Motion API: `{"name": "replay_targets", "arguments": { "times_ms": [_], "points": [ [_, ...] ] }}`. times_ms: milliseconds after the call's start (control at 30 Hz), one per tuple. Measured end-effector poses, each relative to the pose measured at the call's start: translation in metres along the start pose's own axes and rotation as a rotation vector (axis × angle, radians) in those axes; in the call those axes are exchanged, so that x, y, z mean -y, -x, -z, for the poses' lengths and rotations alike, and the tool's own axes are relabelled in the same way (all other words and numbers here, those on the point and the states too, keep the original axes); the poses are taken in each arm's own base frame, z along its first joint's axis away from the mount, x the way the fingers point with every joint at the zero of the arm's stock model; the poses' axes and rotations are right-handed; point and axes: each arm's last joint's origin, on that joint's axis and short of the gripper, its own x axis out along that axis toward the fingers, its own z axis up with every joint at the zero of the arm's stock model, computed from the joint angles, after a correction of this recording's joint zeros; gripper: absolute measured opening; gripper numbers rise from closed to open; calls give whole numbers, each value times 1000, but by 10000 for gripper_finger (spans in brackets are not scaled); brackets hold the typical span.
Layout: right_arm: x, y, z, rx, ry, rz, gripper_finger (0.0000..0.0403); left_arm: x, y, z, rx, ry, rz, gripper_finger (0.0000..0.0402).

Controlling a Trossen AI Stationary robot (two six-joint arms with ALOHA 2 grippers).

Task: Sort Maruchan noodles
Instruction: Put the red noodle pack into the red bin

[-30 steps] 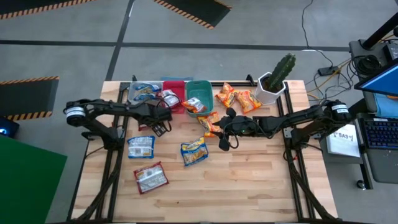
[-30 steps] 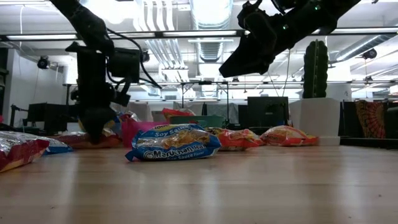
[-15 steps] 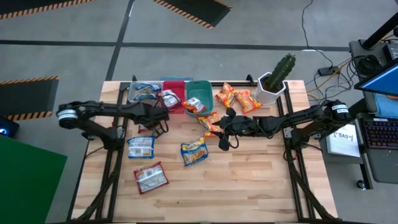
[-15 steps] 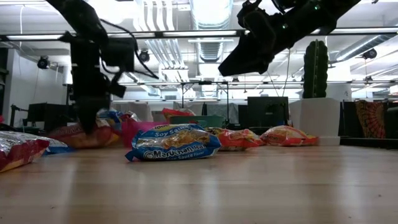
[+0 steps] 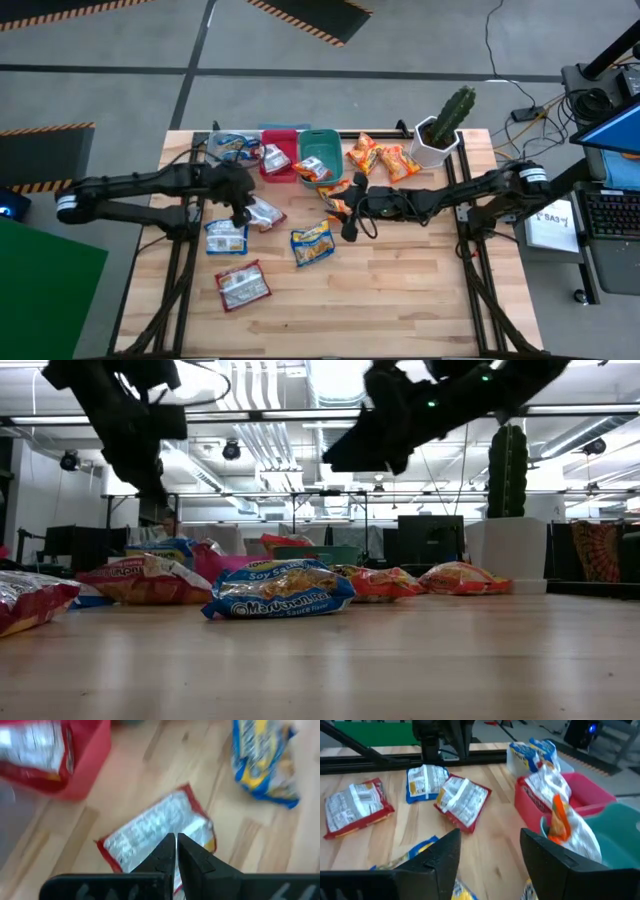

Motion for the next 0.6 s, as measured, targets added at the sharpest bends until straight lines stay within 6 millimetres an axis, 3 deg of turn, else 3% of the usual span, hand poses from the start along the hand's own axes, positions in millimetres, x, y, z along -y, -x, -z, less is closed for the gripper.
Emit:
{"name": "replay_targets", "arguments": {
  "times_ms": [167,400,600],
  "points": [
    [-7,-25,-9,-9,75,-9,229,6,6,-2,70,-33,31,0],
    [-18,-68,-14,-77,180,-22,256,13,-2,2,23,-90,67,3],
    [-26,-101,-13,-137,248,-29,260,18,-11,2,-15,-118,72,53]
  ]
}}
